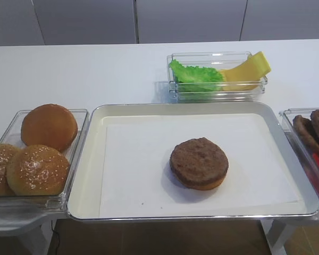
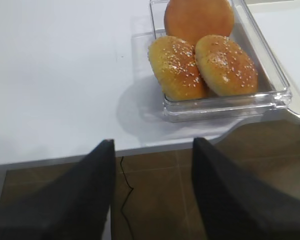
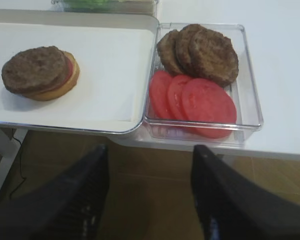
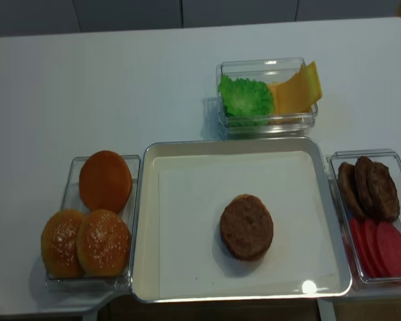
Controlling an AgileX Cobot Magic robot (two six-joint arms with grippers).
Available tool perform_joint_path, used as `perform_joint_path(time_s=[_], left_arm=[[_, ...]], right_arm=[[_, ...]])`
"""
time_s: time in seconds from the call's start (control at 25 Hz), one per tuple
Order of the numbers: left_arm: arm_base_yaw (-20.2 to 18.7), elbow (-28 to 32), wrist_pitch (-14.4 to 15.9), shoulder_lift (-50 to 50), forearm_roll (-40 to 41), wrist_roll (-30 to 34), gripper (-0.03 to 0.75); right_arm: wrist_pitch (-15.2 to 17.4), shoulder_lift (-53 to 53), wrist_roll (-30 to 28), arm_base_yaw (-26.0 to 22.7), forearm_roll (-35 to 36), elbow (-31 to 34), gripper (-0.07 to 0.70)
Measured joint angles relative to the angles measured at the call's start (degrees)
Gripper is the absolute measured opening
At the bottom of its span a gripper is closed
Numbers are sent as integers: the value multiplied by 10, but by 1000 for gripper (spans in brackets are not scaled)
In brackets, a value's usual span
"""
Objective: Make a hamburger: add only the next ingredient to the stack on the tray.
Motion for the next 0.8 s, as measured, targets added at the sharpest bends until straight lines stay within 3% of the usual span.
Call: perform_joint_path(time_s=[0.44,0.8], left_arm=[[0,0,0,0,0,0,369],[0,0,0,0,0,0,369]], right_arm=[[-39,0,-40,0,12,44,397],[-42,0,-42,0,14,44,397]])
